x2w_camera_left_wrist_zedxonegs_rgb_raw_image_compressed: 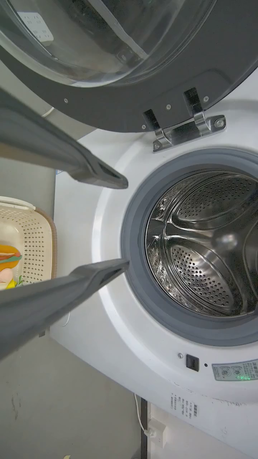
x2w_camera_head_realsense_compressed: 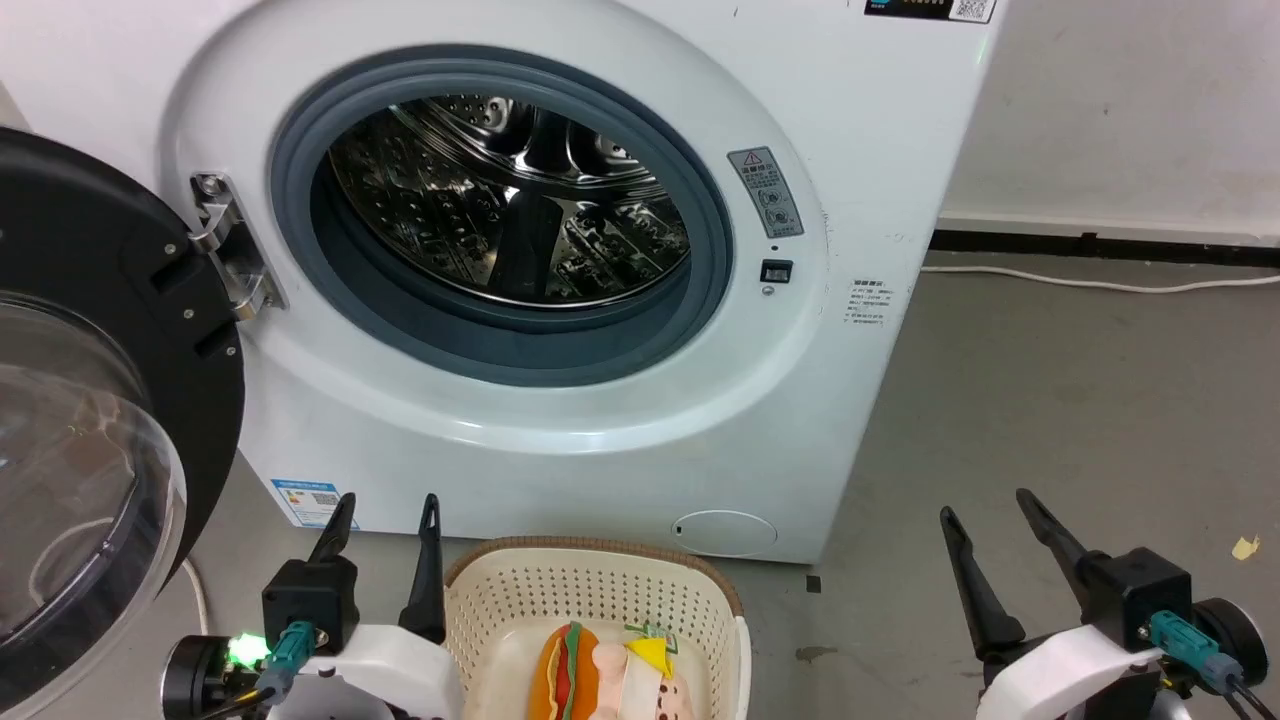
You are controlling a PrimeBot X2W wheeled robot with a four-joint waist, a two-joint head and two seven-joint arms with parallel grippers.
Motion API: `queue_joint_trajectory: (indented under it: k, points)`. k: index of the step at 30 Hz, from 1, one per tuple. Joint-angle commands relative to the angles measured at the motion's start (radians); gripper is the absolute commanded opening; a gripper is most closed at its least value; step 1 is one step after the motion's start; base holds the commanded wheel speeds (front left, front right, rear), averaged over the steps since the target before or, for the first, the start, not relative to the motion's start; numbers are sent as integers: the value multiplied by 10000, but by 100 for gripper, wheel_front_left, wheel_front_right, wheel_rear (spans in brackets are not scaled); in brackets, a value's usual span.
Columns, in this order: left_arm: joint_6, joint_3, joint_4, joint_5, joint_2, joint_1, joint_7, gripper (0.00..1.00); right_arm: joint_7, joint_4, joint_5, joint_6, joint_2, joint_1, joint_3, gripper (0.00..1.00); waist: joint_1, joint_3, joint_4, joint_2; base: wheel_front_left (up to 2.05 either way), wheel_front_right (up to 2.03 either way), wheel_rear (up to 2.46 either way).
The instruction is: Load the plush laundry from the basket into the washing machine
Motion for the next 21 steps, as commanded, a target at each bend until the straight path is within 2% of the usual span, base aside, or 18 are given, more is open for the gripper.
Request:
queue_joint_trajectory:
  k: [1,10,21]
  points:
    - [49,-30,18,-89,0,-1,-108,100,-101,6,113,-1,0,-42,-45,100,0,27,-12,0,0,0,0]
    - [26,-240,368,-121,3,-220,-296,100,-289,-142,254,-2,-1,-225,-133,100,0,466,-167,0,0,0,0]
    - [-100,-529,1592,-152,105,-920,-423,100,-518,-341,421,-2,-1,-531,-134,100,0,1341,-506,0,0,0,0]
